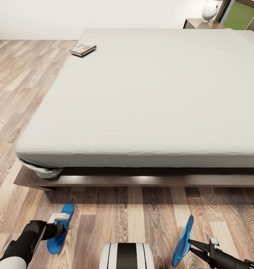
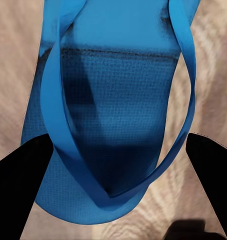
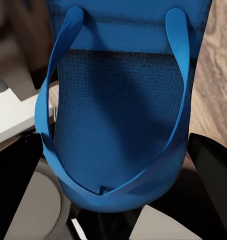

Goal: In the bedroom, move the book from the bed onto either nightstand, and place the two sandals side by side next to the bed.

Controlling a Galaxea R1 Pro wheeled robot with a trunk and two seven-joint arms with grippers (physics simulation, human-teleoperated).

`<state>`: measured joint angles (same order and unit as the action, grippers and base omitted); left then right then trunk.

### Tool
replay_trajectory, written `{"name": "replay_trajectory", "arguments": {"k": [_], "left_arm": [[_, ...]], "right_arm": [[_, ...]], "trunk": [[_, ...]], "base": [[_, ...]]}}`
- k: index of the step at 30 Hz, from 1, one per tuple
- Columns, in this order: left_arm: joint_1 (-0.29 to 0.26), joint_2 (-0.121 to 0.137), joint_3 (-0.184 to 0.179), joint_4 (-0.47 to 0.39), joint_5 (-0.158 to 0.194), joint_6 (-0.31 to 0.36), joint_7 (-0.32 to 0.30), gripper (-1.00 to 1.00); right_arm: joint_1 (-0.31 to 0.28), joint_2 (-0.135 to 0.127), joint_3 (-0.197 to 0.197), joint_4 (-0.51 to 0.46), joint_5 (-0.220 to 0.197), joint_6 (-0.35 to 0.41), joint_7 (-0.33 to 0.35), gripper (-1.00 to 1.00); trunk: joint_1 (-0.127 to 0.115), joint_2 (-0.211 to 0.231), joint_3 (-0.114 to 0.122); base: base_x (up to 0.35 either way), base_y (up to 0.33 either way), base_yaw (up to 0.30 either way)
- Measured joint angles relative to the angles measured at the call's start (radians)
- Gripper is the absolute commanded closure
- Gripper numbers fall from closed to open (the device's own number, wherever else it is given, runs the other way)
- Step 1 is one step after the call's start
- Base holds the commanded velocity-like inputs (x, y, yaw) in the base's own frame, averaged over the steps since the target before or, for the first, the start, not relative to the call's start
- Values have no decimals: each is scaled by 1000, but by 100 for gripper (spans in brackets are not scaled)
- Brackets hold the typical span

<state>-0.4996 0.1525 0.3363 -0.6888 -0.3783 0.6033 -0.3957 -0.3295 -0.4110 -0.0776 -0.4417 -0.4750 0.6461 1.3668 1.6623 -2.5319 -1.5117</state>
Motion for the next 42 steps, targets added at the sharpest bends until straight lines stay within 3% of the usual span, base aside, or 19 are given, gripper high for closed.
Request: {"name": "replay_trajectory", "arguments": {"k": [6,19,21,23,27,42], "left_arm": [[0,0,0,0,0,0,2,100],[0,1,4,0,10,3,1,100],[0,1,7,-1,32,4,1,100],[0,3,9,-2,90,5,1,100],[0,6,10,-2,145,4,2,100],[0,6,11,-2,163,3,4,100]], "right_arm": [[0,0,0,0,0,0,0,100],[0,0,0,0,0,0,0,100],[0,0,0,0,0,0,0,100],[0,0,0,0,0,0,0,100],[0,0,0,0,0,0,0,100],[0,0,0,0,0,0,0,100]], "trunk": [[3,-1,-23],[3,-1,-23],[3,-1,-23],[3,-1,-23],[3,-1,-23],[3,-1,-23]], "base": [[0,0,0],[0,0,0],[0,0,0],[0,0,0],[0,0,0],[0,0,0]]}}
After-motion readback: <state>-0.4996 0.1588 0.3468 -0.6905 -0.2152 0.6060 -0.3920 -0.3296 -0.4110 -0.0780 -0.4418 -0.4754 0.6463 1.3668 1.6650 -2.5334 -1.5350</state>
